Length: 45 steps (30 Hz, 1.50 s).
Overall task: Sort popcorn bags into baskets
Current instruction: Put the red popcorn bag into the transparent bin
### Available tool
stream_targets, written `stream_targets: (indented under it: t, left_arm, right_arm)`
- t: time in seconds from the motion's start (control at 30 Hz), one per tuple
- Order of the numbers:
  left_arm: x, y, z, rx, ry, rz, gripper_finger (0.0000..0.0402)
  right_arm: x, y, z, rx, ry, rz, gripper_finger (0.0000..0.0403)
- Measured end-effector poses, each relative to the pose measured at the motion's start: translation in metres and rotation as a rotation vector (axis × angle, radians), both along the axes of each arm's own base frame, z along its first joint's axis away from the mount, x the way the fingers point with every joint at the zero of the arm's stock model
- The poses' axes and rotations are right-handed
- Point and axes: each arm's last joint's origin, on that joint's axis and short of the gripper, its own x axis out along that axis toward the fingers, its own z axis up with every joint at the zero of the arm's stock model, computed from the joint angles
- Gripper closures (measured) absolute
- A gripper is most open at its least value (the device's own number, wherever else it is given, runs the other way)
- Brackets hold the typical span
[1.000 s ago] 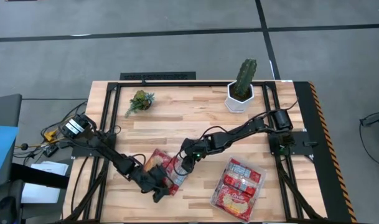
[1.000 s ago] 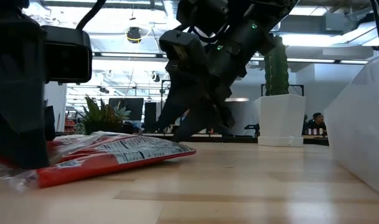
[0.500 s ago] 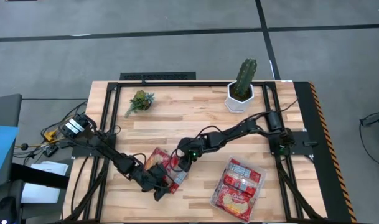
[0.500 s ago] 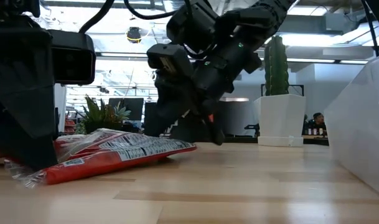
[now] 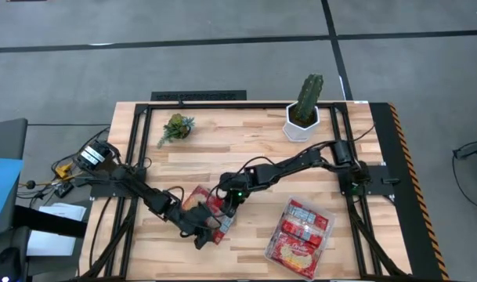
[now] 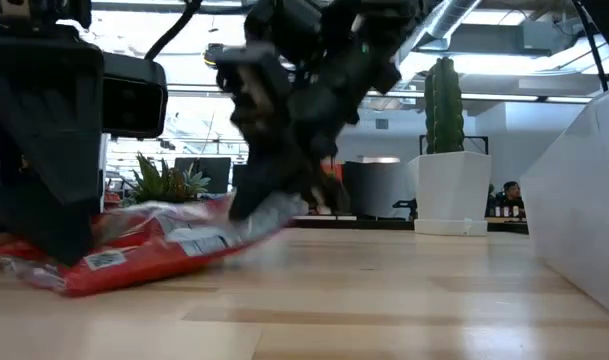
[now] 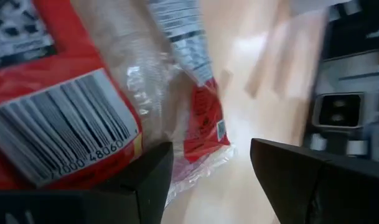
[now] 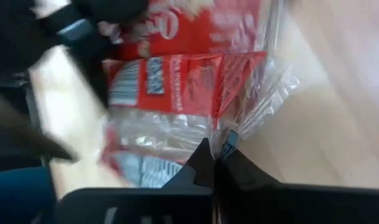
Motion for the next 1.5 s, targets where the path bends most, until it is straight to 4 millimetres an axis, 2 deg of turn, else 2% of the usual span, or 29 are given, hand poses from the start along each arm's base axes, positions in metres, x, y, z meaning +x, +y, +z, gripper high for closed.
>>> stream_targets:
  t: [0.1, 0.2, 0.37, 0.5, 0.57, 0.67, 0.77, 0.97, 1.2, 1.3, 1.5]
  left_arm:
    - [0.0, 0.005, 0.018, -0.026, -0.038, -0.023, 0.0189]
    - [-0.003, 0.011, 0.041, -0.054, -0.102, -0.019, 0.0189]
    - [-0.017, 0.02, 0.079, -0.046, -0.201, -0.017, 0.0189]
    - [-0.029, 0.029, 0.104, -0.014, -0.289, 0.01, 0.0189]
    - [-0.035, 0.034, 0.113, 0.013, -0.317, 0.027, 0.0189]
    - [-0.042, 0.039, 0.121, 0.064, -0.334, 0.059, 0.0189]
    - [-0.046, 0.044, 0.122, 0.103, -0.318, 0.09, 0.0189]
    - [-0.049, 0.046, 0.117, 0.147, -0.268, 0.099, 0.0189]
    - [-0.049, 0.047, 0.112, 0.169, -0.231, 0.109, 0.0189]
    - [-0.049, 0.048, 0.111, 0.186, -0.22, 0.123, 0.0189]
    - [-0.049, 0.051, 0.11, 0.199, -0.213, 0.139, 0.0189]
  right_arm:
    - [0.0, -0.004, 0.023, -0.004, -0.041, 0.0, 0.0396]
    - [-0.01, -0.012, 0.045, -0.02, -0.036, 0.005, 0.0393]
    - [-0.035, -0.025, 0.088, -0.12, -0.034, 0.025, 0.0397]
    - [-0.063, -0.027, 0.128, -0.196, -0.065, 0.098, 0.0396]
    - [-0.082, -0.024, 0.146, -0.236, -0.074, 0.19, 0.0398]
    - [-0.108, -0.015, 0.171, -0.278, -0.118, 0.34, 0.0395]
    - [-0.132, -0.004, 0.187, -0.298, -0.137, 0.461, 0.0387]
    - [-0.162, 0.021, 0.191, -0.34, -0.077, 0.669, 0.039]
    - [-0.201, 0.028, 0.174, -0.381, 0.319, 0.791, 0.0387]
    - [-0.205, 0.03, 0.169, -0.391, 0.352, 0.827, 0.0388]
    - [-0.201, 0.036, 0.169, -0.401, 0.272, 0.864, 0.0382]
